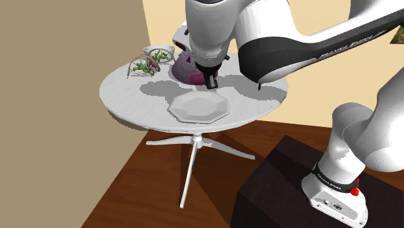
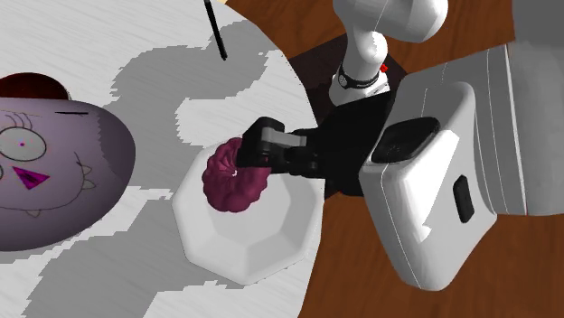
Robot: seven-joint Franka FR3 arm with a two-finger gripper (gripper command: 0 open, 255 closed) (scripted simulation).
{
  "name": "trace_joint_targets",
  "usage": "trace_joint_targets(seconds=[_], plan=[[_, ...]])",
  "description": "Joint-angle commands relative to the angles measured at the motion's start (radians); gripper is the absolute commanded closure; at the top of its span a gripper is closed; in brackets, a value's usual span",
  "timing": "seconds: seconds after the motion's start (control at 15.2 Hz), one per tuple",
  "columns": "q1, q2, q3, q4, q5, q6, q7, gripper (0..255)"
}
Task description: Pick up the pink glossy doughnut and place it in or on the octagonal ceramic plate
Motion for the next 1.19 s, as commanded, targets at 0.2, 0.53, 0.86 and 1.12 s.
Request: trace_joint_targets(seconds=[0.2,0.53,0.86,1.12], plan=[[-0.001,0.006,-0.002,-0.057,-0.01,0.048,0.042,255],[-0.002,0.017,-0.002,-0.107,-0.022,0.092,0.085,255],[-0.003,0.025,-0.002,-0.133,-0.031,0.116,0.109,255],[-0.003,0.025,-0.002,-0.133,-0.031,0.116,0.109,255]])
